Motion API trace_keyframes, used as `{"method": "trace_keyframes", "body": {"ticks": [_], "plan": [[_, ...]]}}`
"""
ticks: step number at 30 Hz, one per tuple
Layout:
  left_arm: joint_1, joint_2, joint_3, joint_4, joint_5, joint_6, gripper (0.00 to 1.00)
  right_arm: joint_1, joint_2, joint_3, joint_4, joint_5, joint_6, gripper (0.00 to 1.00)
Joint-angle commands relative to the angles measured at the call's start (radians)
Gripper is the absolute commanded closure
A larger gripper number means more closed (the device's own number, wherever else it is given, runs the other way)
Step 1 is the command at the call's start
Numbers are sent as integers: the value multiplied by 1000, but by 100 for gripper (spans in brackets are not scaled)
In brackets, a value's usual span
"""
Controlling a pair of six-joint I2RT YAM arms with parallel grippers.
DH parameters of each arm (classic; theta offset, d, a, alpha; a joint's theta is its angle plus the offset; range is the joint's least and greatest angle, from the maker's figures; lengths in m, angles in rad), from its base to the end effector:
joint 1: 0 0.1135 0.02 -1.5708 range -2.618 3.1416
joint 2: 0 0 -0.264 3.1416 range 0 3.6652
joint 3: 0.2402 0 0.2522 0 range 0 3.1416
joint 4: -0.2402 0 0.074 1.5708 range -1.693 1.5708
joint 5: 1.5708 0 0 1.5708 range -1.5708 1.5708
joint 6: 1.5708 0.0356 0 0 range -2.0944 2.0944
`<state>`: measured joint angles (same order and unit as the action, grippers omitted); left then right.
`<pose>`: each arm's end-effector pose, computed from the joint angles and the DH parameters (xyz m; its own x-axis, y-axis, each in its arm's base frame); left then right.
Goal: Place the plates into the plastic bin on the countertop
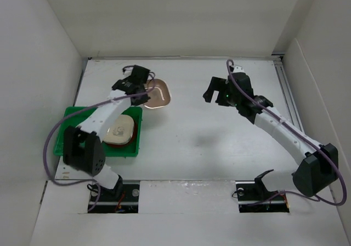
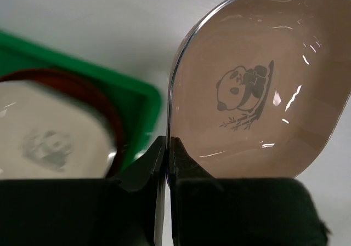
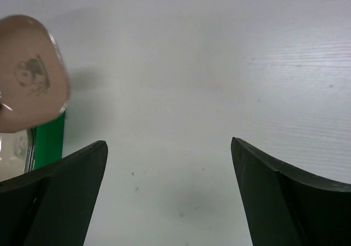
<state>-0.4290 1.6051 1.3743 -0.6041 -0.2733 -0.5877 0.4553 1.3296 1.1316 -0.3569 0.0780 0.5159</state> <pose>0.3258 -0.1385 0.2995 -0.6917 -0.2707 -0.6696 -0.1775 0.9624 -0.2057 0.2724 0.1303 0.3228 -0.5985 0.2546 -0.7596 -0.0962 0.9185 0.3836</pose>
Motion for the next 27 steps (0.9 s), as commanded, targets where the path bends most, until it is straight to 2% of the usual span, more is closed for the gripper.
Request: {"method": "trace_keyframes", "body": {"ticks": [1, 3, 5, 8, 10, 12, 13, 17, 22, 27], "plan": [[82, -229, -101, -58, -89, -107, 100, 92, -4, -41, 90, -17, 35, 0], [145, -340, -189, -89, -74, -116, 100, 153, 9, -41, 90, -6, 47, 0], [235, -436, -254, -121, -64, -211, 100, 221, 22, -50, 101, 3, 47, 0], [266, -641, -369, -172, -96, -331, 100, 275, 22, -62, 128, 3, 58, 0], [266, -730, -395, -257, -130, -481, 100, 313, 22, -73, 139, 3, 58, 0], [266, -764, -417, -319, -193, -594, 100, 341, 22, -84, 150, -10, 58, 0], [266, -778, -440, -345, -207, -704, 100, 350, 8, -84, 150, -11, 67, 0], [266, -833, -519, -355, -195, -880, 100, 381, -82, -130, 159, -11, 88, 0], [266, -814, -622, -289, -94, -957, 100, 381, -190, -161, 159, -20, 85, 0], [266, -774, -666, -266, -61, -989, 99, 390, -271, -161, 102, 2, 75, 0]]}}
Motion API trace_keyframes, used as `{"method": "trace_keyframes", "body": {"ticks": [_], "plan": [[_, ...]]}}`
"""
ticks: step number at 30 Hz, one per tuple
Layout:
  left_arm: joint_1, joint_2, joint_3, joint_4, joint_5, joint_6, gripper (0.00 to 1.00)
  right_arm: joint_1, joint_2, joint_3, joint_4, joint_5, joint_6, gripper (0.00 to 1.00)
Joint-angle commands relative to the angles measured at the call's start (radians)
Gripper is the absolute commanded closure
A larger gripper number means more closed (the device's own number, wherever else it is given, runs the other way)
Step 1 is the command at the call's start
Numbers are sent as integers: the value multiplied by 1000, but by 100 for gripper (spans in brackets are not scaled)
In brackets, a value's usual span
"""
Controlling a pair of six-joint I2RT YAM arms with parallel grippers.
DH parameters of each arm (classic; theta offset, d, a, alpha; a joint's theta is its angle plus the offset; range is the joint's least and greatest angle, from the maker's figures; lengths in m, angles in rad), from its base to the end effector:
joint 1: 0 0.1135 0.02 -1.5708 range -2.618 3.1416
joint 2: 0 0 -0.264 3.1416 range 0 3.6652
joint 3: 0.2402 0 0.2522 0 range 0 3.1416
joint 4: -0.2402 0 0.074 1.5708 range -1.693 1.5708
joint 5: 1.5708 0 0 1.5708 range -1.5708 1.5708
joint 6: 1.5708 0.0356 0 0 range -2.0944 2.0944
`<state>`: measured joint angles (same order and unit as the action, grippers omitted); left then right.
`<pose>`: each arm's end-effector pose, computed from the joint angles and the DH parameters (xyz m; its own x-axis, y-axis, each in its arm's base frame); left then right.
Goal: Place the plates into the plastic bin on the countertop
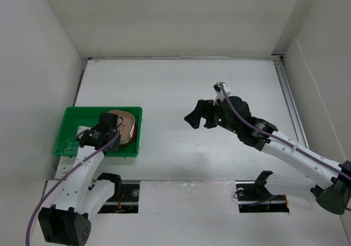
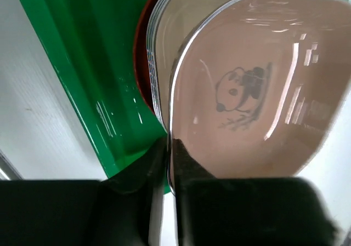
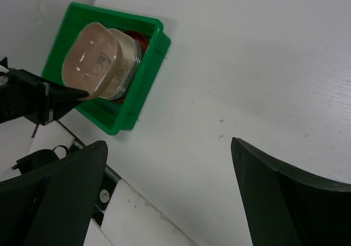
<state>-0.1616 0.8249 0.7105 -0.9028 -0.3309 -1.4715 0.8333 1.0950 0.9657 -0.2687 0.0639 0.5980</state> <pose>0.1476 -0.0123 0.2475 -0.0669 -0.9426 -0.3271 -0.8370 0.2315 -0.4958 0.1703 0.1840 0.3336 -0.6090 0.1653 -0.7758 -0.4310 0.7521 0.4985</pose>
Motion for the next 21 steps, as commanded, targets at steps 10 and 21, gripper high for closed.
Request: {"method": "trace_keyframes", "body": {"ticks": [10, 21], "plan": [[-1, -32, 222, -27, -63, 60, 0, 12, -78, 19, 4, 39, -26, 0], [-44, -140, 435, 105, 84, 787, 0, 78, -155, 200, -320, 367, -12, 0]]}}
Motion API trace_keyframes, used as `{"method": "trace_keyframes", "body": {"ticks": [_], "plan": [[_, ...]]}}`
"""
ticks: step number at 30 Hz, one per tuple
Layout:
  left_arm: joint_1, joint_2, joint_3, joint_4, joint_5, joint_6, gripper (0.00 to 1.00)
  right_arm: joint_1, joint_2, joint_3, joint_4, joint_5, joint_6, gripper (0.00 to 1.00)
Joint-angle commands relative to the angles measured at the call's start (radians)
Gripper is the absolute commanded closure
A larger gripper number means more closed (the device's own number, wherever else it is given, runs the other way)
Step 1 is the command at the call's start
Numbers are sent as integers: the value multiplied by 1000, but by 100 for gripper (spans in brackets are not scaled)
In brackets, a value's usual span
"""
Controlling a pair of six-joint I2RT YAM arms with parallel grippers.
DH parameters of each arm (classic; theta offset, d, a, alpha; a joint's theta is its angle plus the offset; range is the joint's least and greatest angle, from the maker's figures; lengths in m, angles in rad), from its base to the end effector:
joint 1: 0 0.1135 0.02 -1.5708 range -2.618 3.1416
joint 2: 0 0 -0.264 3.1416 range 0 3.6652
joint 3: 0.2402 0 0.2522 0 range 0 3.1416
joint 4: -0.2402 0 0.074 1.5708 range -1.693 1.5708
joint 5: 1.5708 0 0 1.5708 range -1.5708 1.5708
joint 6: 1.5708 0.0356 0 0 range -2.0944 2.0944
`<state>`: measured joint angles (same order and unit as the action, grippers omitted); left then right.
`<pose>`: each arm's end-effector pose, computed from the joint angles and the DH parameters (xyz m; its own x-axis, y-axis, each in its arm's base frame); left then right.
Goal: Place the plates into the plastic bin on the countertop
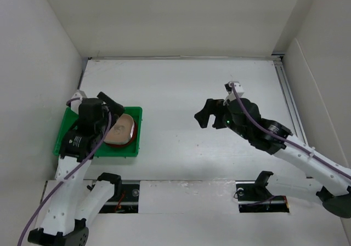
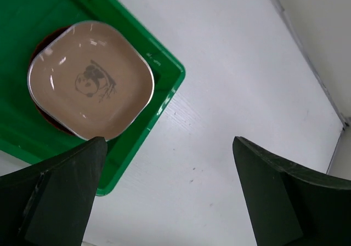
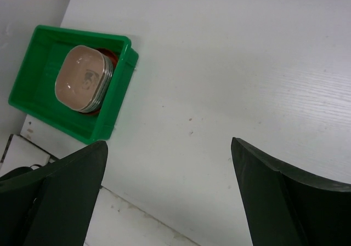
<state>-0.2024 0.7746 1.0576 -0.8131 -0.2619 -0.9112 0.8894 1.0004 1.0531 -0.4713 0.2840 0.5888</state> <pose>0.1422 -0.0198 0.3694 -0.2840 -0.7209 -0.6322 -0.4065 0.6877 -0.6016 0.1449 0.1628 0.3646 -0.5374 0.1837 -0.8231 -0.3437 0.8435 0.4127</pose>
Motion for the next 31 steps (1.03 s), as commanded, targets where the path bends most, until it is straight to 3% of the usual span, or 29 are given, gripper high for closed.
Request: {"method": "trace_keyframes", "body": {"ticks": [1, 10, 18, 31], "plan": [[-3, -150, 111, 5, 15, 259, 0, 35, -80, 133, -148, 168, -3, 0], [-3, -383, 271, -57, 25, 443, 0, 56, -252, 277, -430, 279, 8, 0], [-14, -576, 170, -101, -39, 411, 0, 56, -459, 240, -490, 265, -1, 0], [-14, -676, 139, -101, -108, 370, 0, 56, -490, 268, -529, 250, -1, 0]]}}
